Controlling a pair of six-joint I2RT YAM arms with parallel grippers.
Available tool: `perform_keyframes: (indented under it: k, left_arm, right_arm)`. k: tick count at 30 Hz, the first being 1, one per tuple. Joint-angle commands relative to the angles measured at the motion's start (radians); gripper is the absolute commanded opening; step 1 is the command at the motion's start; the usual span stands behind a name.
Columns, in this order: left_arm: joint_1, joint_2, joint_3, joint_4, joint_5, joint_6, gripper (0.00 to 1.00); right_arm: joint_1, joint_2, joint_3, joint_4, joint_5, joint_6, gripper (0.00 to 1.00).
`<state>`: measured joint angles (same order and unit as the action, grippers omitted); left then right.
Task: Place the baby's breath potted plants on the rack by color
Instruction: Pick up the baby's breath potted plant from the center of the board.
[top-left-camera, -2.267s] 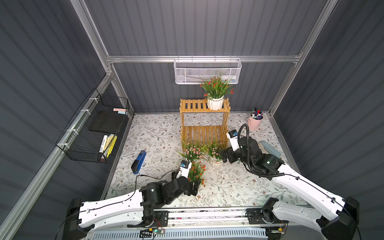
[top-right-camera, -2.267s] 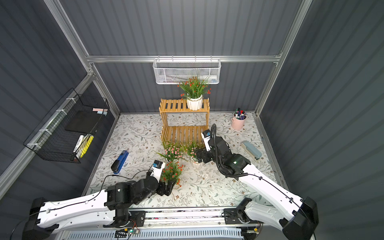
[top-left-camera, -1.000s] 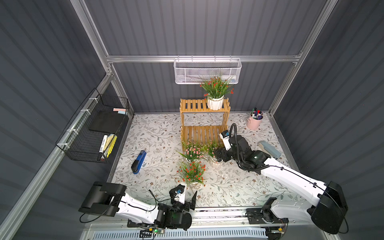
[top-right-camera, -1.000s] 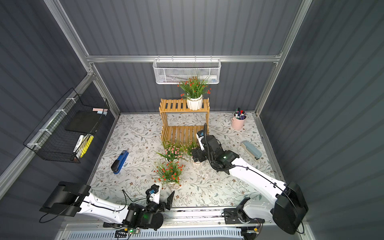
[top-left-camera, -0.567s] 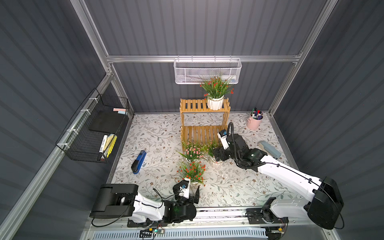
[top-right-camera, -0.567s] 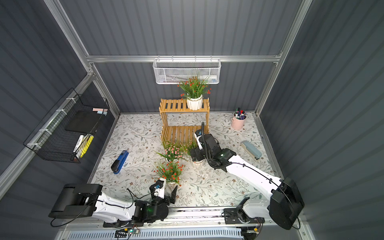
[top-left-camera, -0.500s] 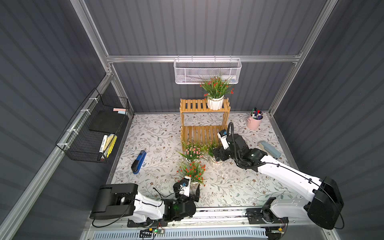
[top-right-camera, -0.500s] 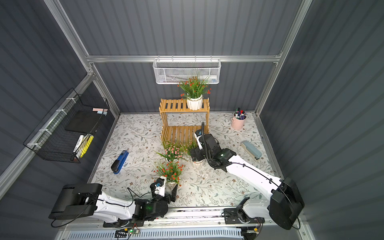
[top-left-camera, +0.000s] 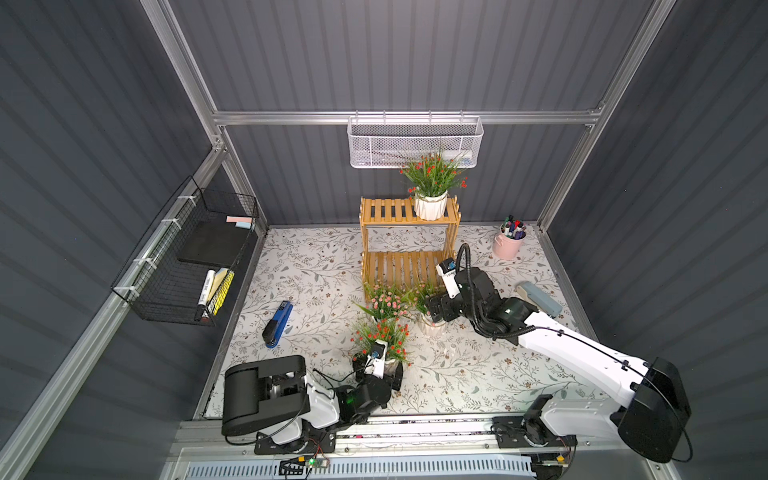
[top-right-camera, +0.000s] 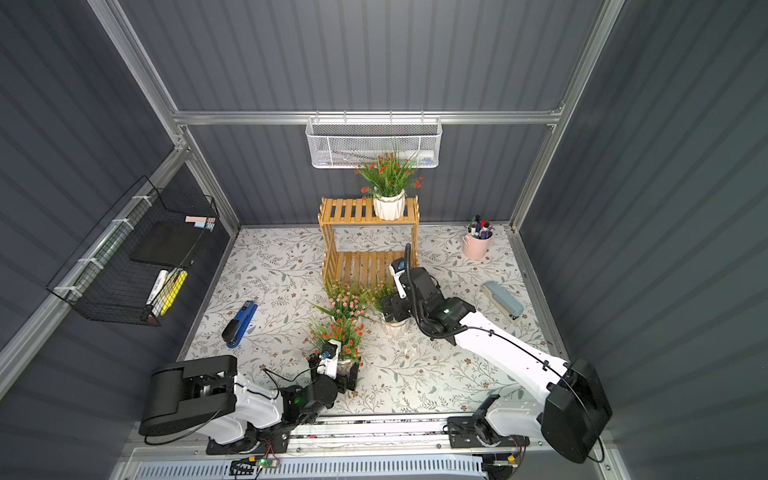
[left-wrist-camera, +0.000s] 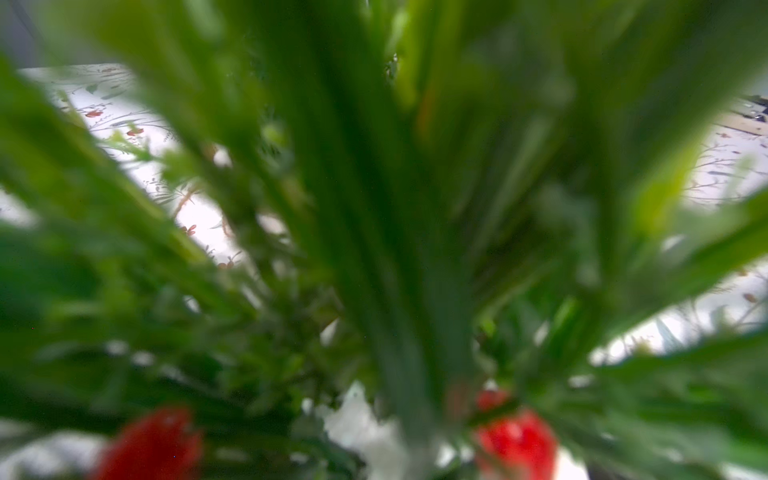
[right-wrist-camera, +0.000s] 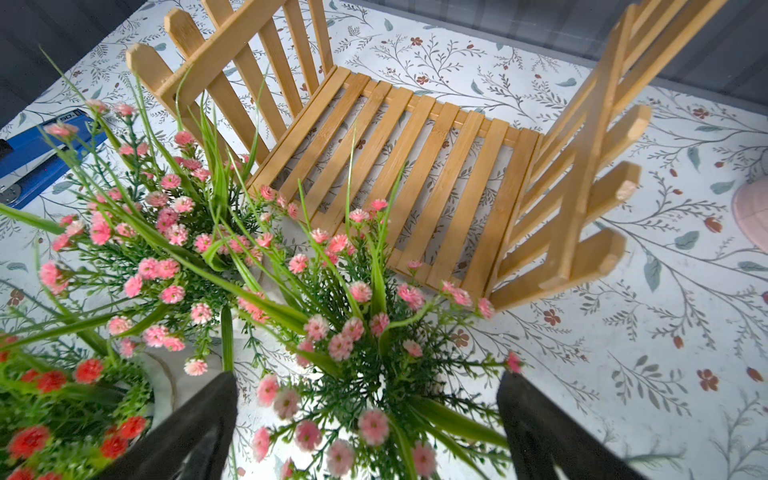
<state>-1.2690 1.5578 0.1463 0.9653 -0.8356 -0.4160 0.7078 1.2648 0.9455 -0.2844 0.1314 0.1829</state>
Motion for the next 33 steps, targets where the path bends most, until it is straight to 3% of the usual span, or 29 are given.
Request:
perform_keyframes:
  k: [1,19,22,33]
  left_arm:
    - [0.017,0.047,0.020,0.116,0.028,0.081,0.99]
    - [0.110,0.181,0.040,0.312,0.006,0.176,0.99]
    - [0.139,0.193,0.023,0.388,0.050,0.194,0.99]
    - [0.177,0.248,0.060,0.389,0.084,0.257,0.98]
  right_arm:
    - [-0.003,-0.015,-0.011,-0.012,0.008,0.007,0.99]
    - [-0.003,-0.003,-0.040,-0.014,0.012,0.026,0.99]
    - [-0.003,-0.002,-0.045,-0.010,0.010,0.029,0.99]
    - [-0.003,-0.019,-0.044,-0.016,0.003,0.021,0.99]
